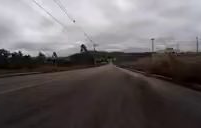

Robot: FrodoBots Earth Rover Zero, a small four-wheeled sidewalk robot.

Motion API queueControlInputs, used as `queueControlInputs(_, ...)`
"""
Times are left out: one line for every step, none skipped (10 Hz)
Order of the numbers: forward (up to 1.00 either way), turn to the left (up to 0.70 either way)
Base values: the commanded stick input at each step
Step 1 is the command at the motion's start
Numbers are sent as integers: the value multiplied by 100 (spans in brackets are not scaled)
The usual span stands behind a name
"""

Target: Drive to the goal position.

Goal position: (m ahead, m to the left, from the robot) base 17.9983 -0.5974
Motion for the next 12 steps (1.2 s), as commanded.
queueControlInputs(70, 0)
queueControlInputs(70, 0)
queueControlInputs(70, 0)
queueControlInputs(70, 0)
queueControlInputs(70, 0)
queueControlInputs(70, 0)
queueControlInputs(70, 0)
queueControlInputs(70, 0)
queueControlInputs(70, 0)
queueControlInputs(70, 0)
queueControlInputs(70, 0)
queueControlInputs(70, 0)
